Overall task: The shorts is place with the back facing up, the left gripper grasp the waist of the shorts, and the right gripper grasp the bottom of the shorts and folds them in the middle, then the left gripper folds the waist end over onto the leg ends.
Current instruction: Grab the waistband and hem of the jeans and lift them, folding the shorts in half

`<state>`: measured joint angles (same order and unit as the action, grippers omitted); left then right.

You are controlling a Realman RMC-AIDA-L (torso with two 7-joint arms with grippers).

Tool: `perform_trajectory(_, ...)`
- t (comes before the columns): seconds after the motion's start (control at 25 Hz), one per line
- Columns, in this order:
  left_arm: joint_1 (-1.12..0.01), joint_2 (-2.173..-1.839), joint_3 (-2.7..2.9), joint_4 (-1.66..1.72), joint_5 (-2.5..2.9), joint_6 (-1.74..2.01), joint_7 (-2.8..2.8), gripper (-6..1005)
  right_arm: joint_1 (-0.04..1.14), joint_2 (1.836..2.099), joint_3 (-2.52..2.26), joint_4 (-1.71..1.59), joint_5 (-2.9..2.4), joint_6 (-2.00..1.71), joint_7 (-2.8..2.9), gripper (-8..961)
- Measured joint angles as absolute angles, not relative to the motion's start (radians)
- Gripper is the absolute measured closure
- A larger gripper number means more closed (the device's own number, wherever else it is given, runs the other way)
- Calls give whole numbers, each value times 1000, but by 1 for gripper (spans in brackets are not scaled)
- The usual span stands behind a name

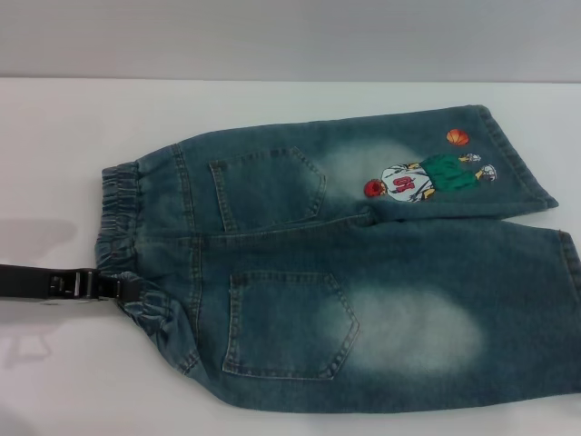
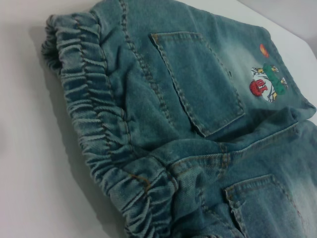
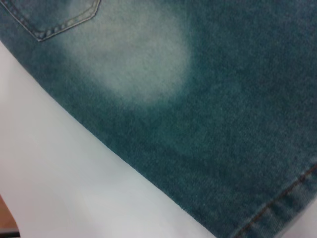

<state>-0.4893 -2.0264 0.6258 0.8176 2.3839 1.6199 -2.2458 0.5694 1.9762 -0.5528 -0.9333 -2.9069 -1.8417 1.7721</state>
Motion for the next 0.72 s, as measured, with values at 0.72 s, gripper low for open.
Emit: perform_trajectory(0.72, -489, -2030, 626, 809, 2384, 1617, -2246, 954, 582, 2008, -562, -950, -2895, -1829, 1776, 277)
